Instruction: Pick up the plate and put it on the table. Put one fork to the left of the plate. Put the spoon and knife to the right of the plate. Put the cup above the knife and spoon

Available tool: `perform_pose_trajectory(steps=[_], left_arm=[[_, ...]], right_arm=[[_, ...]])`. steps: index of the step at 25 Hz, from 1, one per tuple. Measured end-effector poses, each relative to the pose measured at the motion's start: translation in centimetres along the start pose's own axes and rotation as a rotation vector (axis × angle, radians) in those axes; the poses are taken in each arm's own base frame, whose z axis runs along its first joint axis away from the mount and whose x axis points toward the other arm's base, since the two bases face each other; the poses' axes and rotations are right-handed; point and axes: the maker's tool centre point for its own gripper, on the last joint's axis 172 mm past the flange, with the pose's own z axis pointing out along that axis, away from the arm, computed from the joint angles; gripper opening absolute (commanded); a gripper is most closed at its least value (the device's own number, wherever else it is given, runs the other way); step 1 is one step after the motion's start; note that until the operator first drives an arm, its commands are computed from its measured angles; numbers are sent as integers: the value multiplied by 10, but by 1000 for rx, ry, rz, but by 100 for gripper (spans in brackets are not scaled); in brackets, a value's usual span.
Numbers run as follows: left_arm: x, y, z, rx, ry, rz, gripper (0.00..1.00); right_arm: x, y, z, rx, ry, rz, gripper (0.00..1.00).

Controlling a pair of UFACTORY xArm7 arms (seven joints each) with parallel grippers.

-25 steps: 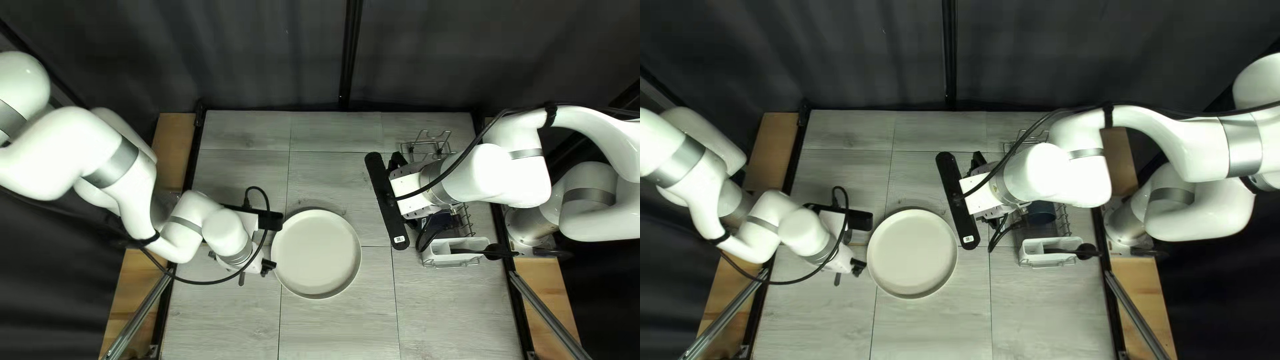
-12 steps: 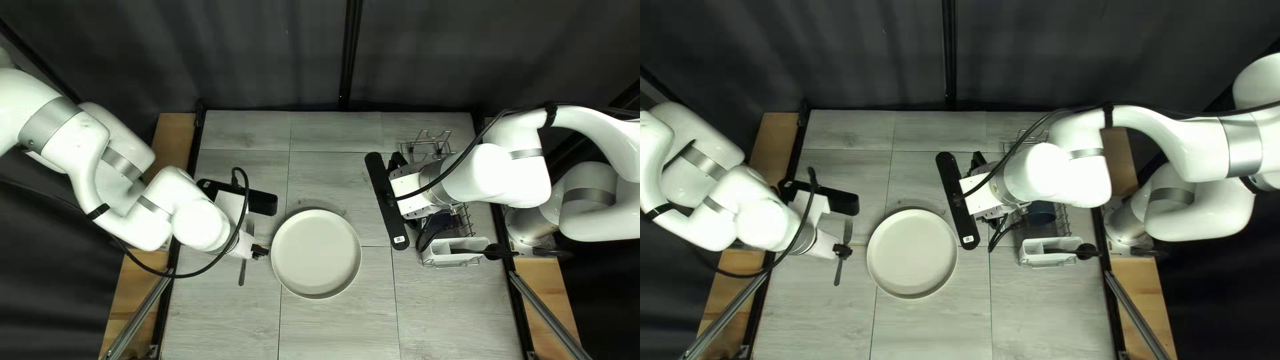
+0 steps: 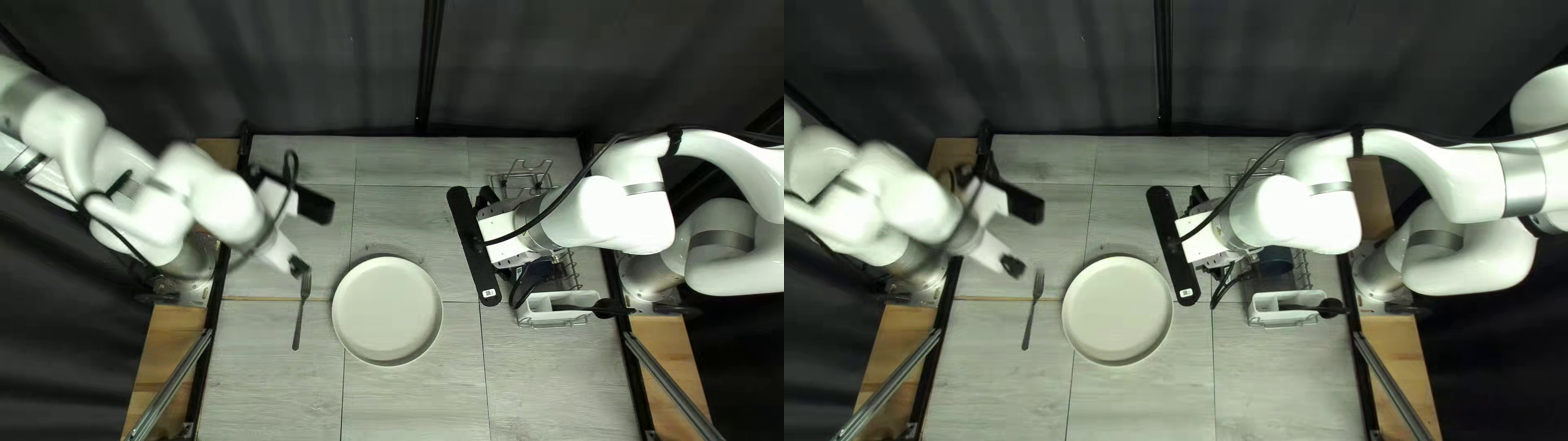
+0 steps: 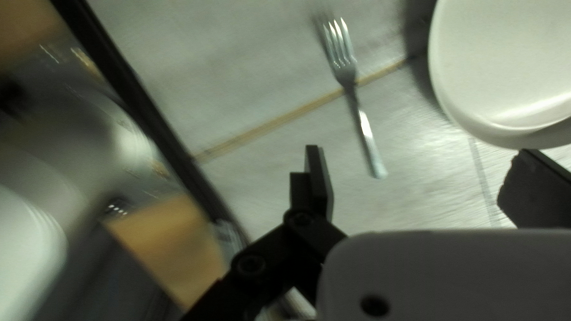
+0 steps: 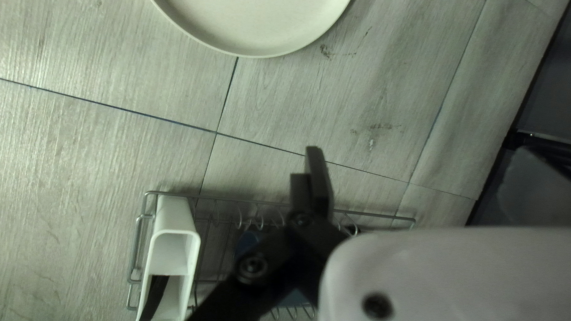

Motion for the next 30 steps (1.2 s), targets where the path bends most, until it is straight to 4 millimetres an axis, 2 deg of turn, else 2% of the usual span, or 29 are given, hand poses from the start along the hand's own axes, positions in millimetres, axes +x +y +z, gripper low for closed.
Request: perform_pose_trajectory(steps=[5,7,30], left_arm=[[4,-13,-69,-15,68,99,100],[5,-18,-85,-16,85,128,100],[5,-19,-89,-16,90,136,100]], right_arm=[[0,0,0,0,0,0,100],[0,0,0,0,0,0,100],[0,0,0,0,0,0,100]])
